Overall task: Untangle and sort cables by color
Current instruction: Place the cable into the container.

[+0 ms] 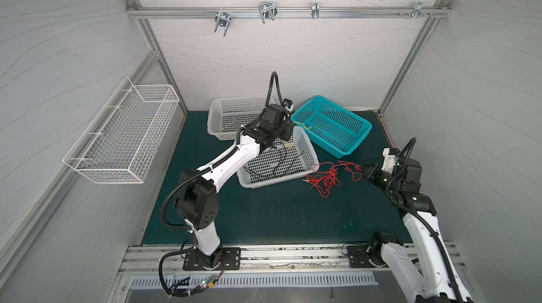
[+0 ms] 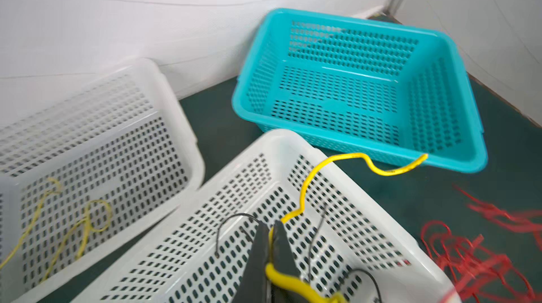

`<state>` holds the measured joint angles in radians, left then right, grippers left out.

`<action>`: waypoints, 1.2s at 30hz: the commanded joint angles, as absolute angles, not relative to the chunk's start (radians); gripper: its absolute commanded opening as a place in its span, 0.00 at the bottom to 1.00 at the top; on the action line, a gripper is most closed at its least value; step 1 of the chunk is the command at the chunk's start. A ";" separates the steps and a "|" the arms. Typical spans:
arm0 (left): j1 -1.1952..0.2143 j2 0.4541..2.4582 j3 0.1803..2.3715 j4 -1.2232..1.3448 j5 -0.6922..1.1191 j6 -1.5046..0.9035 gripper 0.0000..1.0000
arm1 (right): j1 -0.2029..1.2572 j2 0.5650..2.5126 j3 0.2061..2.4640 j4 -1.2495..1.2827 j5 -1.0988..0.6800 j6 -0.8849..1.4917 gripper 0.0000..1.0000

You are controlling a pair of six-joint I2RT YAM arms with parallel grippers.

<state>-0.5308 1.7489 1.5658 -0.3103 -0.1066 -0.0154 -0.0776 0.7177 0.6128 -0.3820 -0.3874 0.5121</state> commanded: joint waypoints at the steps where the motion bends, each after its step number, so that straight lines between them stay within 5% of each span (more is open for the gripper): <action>1: -0.444 1.807 1.641 -0.314 -0.179 -0.109 0.00 | -0.060 0.677 0.612 -0.318 -0.477 0.475 0.00; 23: -0.215 2.236 2.055 -0.493 -0.272 -0.298 0.06 | 0.039 0.589 0.583 -0.299 -0.542 0.456 0.00; 36: -0.215 2.177 2.009 -0.472 -0.174 -0.280 0.48 | 0.042 0.567 0.582 -0.290 -0.532 0.456 0.00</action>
